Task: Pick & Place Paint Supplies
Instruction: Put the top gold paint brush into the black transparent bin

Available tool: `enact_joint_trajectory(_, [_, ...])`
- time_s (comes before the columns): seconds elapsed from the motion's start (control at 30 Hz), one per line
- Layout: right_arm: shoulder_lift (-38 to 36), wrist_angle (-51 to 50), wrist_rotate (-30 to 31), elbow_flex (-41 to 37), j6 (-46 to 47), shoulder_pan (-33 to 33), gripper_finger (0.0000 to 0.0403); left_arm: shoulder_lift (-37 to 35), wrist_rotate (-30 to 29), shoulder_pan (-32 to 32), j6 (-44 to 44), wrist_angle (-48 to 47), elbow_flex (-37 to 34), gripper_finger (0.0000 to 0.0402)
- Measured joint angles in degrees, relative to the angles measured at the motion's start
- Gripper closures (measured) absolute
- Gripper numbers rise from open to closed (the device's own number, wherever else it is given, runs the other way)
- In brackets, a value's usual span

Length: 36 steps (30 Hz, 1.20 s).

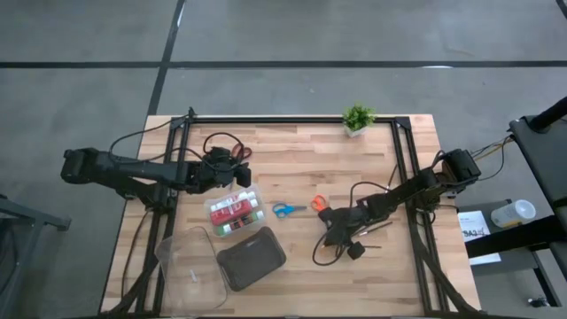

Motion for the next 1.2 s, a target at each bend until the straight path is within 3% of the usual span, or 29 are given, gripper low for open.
enact_joint_trajectory(0.53, [-0.42,-0.14,0.01,0.07,0.65,-0.02,0.0388,0.0,0.0,0.02,0.0,-0.01,0.0,0.0169])
enact_joint_trajectory(1.03, [-7.82,-0.65,-0.07,-0.04,0.86,-0.07,0.0388,0.0,0.0,0.02,0.0,-0.02,0.0,0.0169])
enact_joint_trajectory(1.2, [-10.79,-0.13,-0.09,1.12,6.66,-0.07,0.0388,0.0,0.0,0.02,0.0,-0.02,0.0,0.0169])
